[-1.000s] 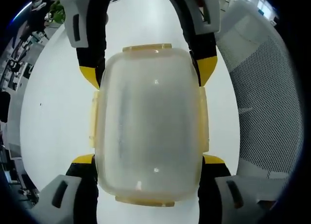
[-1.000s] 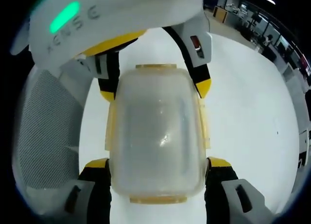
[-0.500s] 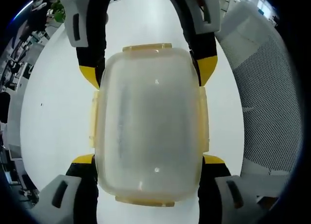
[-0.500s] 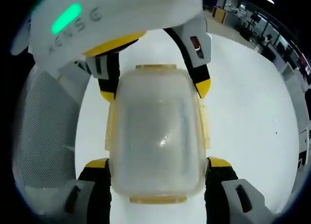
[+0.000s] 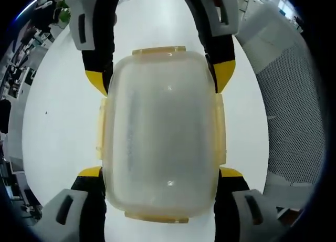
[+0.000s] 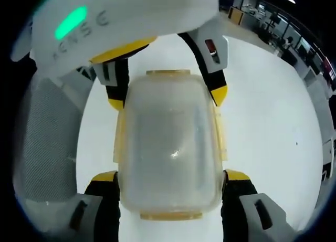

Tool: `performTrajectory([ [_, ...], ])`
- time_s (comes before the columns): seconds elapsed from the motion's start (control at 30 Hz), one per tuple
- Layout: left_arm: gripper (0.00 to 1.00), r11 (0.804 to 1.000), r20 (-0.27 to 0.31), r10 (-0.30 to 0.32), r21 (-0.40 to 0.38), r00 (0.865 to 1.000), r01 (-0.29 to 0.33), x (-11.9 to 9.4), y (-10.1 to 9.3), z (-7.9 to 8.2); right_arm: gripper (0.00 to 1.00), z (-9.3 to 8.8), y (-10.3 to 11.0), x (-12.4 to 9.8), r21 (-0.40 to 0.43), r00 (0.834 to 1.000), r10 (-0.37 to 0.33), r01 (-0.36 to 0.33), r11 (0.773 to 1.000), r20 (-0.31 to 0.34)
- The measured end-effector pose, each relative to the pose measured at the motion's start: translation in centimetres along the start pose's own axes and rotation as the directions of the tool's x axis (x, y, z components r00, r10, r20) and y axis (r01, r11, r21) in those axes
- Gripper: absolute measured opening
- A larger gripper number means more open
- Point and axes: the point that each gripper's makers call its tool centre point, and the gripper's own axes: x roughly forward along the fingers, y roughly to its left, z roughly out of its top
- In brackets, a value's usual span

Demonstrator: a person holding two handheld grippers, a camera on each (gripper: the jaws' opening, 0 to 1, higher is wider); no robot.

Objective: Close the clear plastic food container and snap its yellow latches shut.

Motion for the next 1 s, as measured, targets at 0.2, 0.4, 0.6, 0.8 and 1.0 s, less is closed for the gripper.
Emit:
performTrajectory([
  [0.2, 0.85, 1.0, 0.002, 0.0, -0.005, 1.0, 0.0, 0.1, 0.8, 0.0, 0.8, 0.0, -0.8, -0.1, -0.003, 1.0, 0.001, -0.001, 1.0, 0.003],
  [0.4, 0.85, 1.0, 0.003, 0.001, -0.012, 1.0, -0.001, 0.2, 1.4, 0.1, 0.8, -0.1, -1.4, -0.1, -0.009, 1.0, 0.004, -0.004, 1.0, -0.002],
  [0.6, 0.85, 1.0, 0.002, 0.001, -0.015, 1.0, -0.001, 0.4, 2.2, 0.2, 0.8, -0.3, -2.3, -0.1, -0.012, 1.0, 0.005, -0.005, 1.0, 0.002],
  [0.8, 0.85, 1.0, 0.002, 0.002, -0.017, 1.0, -0.002, 0.6, 3.0, 0.3, 0.8, -0.3, -3.1, -0.1, -0.014, 1.0, 0.007, -0.007, 1.0, 0.002],
  [1.0, 0.85, 1.0, 0.006, 0.002, -0.021, 1.0, -0.002, 0.7, 3.8, 0.3, 0.8, -0.4, -3.9, 0.0, -0.013, 1.0, 0.007, -0.007, 1.0, 0.009],
])
